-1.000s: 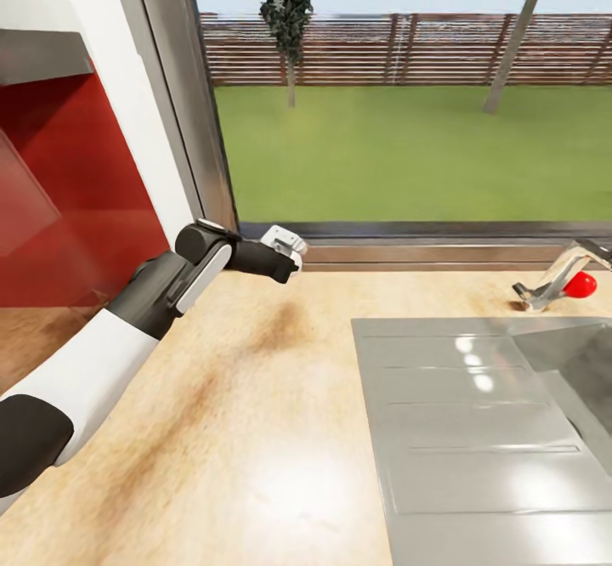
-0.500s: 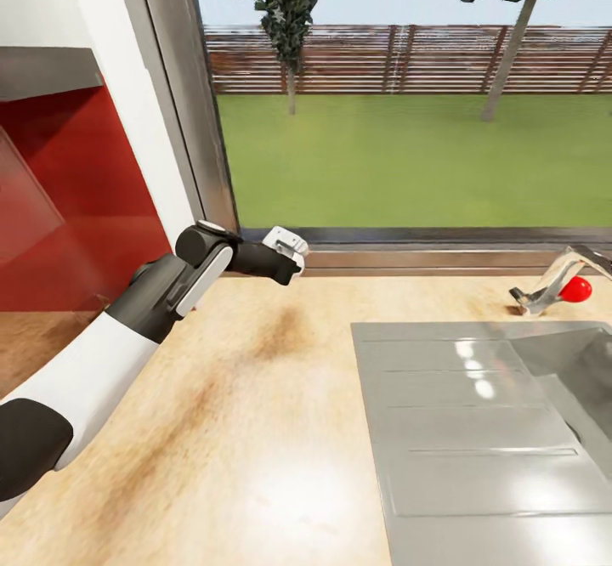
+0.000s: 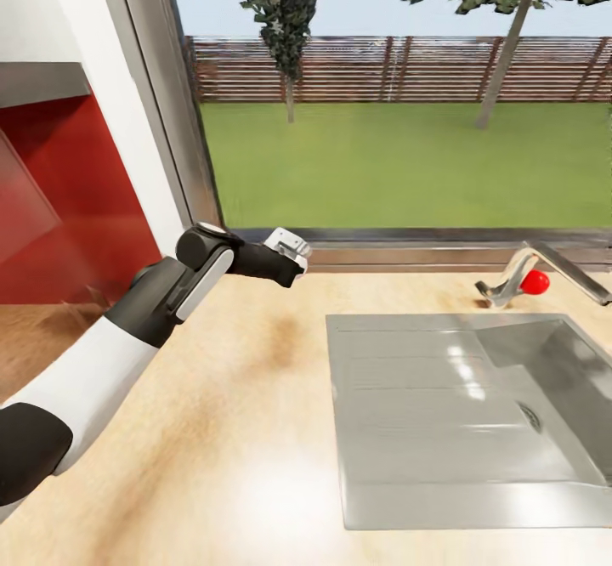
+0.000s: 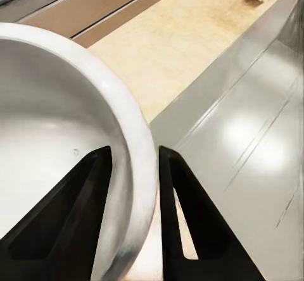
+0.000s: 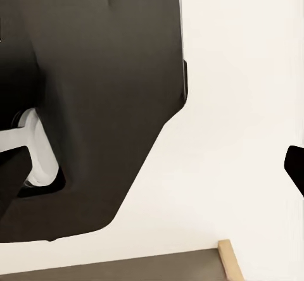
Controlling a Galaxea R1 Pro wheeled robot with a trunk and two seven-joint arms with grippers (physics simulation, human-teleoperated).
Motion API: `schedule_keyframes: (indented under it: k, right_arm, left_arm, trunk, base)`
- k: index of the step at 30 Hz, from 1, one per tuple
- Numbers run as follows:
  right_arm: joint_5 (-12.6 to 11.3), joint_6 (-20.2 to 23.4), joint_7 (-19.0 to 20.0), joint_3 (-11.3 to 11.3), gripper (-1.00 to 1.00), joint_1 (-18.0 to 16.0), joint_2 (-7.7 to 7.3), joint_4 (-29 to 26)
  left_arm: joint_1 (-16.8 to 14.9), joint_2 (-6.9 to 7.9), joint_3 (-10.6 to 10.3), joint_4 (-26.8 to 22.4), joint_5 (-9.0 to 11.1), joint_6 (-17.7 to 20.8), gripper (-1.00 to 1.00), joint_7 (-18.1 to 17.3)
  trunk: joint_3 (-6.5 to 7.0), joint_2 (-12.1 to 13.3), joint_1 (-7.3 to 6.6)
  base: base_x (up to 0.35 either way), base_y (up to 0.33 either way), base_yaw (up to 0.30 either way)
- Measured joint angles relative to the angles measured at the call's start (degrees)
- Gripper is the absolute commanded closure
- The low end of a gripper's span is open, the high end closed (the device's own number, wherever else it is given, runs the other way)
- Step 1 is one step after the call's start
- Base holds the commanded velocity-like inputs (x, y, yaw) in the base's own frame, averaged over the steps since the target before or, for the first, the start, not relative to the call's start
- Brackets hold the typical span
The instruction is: Set up a coffee station on the kitchen countertop: keep the coffee maker on the countertop, move the bottle of coffee from the kitchen shelf to the counter next to the coffee maker, place a paper coffee filter on top of the coffee maker, put the saucer next to the coffee maker with the coffee cup on the saucer, and place the electric kettle next to the coffee maker.
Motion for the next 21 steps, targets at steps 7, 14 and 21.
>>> schedule_keyframes:
  k: [7,14,21]
  right_arm:
    - [0.0,0.0,0.0,0.0,-1.0,0.0,0.0,0.0]
    - [0.0,0.0,0.0,0.0,-1.0,0.0,0.0,0.0]
    - [0.0,0.0,0.0,0.0,-1.0,0.0,0.0,0.0]
  left_arm:
    - [0.0,0.06,0.1,0.0,0.0,0.1,1.0,0.0]
    - [0.9,0.08,0.1,0.0,0.0,0.0,1.0,0.0]
    - [1.9,0.08,0.1,0.0,-0.1,-0.1,1.0,0.0]
  trunk:
    - [0.62,0.0,0.01]
    - [1.25,0.0,0.01]
    - [1.87,0.0,0.01]
  base:
    - [-0.222,-0.219,0.0]
    - [-0.275,-0.168,0.0]
    - [-0.279,-0.141,0.0]
